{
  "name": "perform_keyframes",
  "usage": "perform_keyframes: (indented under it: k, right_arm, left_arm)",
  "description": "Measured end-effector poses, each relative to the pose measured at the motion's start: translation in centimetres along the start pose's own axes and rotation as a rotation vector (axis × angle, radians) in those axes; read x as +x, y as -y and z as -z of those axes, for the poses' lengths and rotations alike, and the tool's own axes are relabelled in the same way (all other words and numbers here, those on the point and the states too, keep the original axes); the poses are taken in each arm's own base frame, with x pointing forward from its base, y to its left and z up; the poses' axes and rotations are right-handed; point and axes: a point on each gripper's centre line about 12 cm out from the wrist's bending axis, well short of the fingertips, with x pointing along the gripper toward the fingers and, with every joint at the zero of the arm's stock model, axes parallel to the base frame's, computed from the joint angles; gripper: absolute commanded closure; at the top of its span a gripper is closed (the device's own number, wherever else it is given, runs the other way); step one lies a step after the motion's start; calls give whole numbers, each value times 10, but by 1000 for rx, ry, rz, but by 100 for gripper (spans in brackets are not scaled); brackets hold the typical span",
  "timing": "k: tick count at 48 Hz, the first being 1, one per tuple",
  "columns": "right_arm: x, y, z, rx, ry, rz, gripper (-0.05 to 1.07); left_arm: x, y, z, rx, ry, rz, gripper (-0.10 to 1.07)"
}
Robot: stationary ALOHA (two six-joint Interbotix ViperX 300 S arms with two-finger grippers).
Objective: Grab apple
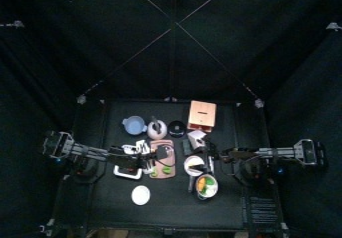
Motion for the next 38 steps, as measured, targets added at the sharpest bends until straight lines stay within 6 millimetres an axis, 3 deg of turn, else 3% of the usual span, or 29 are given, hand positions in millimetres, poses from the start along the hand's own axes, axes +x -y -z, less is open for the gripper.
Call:
perform_keyframes:
  k: [10,23,30,38]
  right_arm:
    - [0,0,0,0,1,0,4]
    - [0,0,1,2,-1,1,4]
    - [0,0,0,1,0,0,4]
    - [0,0,0,2,1,2,4]
  left_arm:
    - [14,17,9,-46,-57,-22,-1]
    - [34,17,43,-185,-215,-102,-1]
    - [38,19,58,-303,-304,-148,-1]
    - [41,23,69,-311,-373,-135,-1]
